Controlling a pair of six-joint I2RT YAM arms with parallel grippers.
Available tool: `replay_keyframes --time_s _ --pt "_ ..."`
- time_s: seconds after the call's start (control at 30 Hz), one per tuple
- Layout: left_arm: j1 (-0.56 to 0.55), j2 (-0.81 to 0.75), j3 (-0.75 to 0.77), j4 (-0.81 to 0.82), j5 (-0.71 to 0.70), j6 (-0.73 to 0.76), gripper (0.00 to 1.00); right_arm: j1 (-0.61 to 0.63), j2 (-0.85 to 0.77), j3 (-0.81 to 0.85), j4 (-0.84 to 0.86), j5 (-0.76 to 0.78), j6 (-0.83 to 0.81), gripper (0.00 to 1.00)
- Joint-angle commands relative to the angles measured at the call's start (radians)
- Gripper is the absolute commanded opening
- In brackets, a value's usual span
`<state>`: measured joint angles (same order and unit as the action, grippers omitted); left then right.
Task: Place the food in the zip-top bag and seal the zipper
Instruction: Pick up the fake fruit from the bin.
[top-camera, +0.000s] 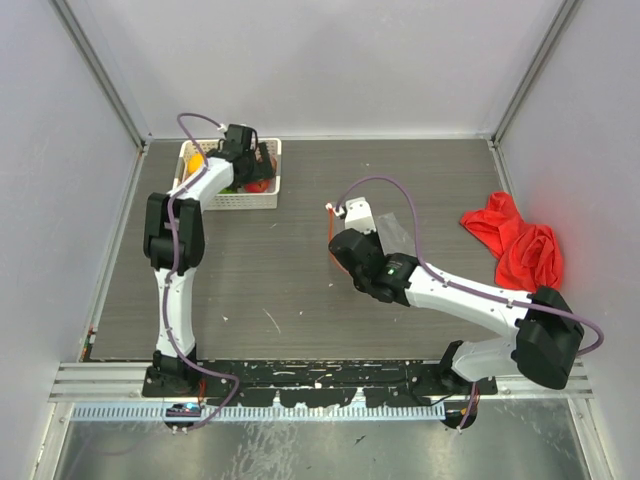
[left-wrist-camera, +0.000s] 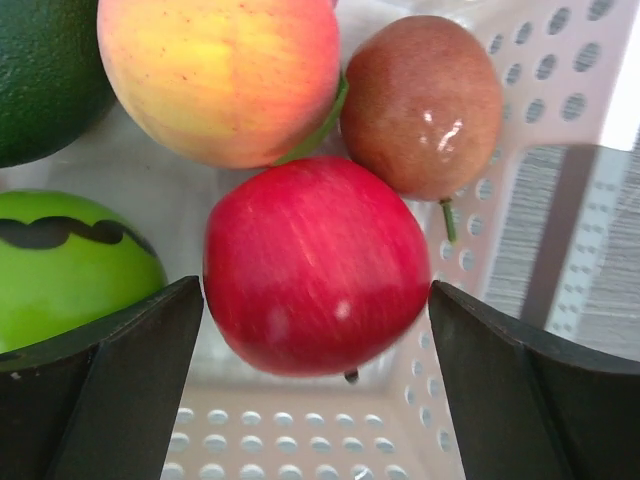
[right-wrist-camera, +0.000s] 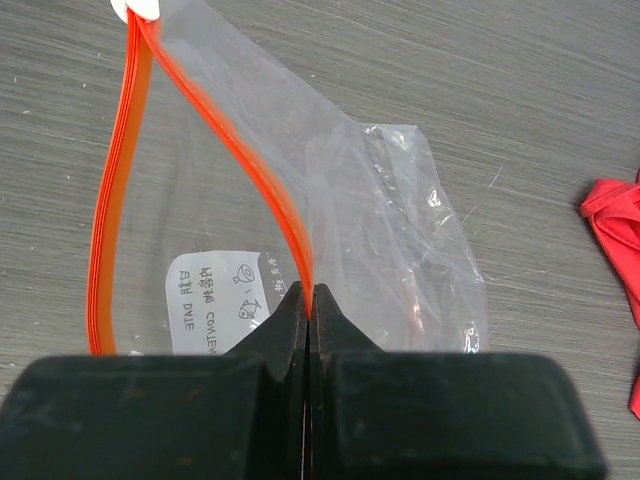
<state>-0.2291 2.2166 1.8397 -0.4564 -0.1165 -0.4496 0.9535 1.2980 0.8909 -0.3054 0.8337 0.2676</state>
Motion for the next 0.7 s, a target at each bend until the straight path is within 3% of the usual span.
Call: replay_keyframes --time_s 0.0,0.23,0.67 --pt "0.023 0.036 0.080 -0.018 -0.009 0.024 0.95 -0.002 0.013 0.043 0.046 -0.005 0.013 0.00" --pt "0.027 0.043 0.084 -0.006 -0.008 0.053 0.88 -0.001 0.025 0.046 0.046 -0.011 0.009 0.00" --pt "0.027 -0.185 -0.131 0.117 0.063 0.059 0.45 -0.001 0.006 0.054 0.046 -0.012 0.007 0.00"
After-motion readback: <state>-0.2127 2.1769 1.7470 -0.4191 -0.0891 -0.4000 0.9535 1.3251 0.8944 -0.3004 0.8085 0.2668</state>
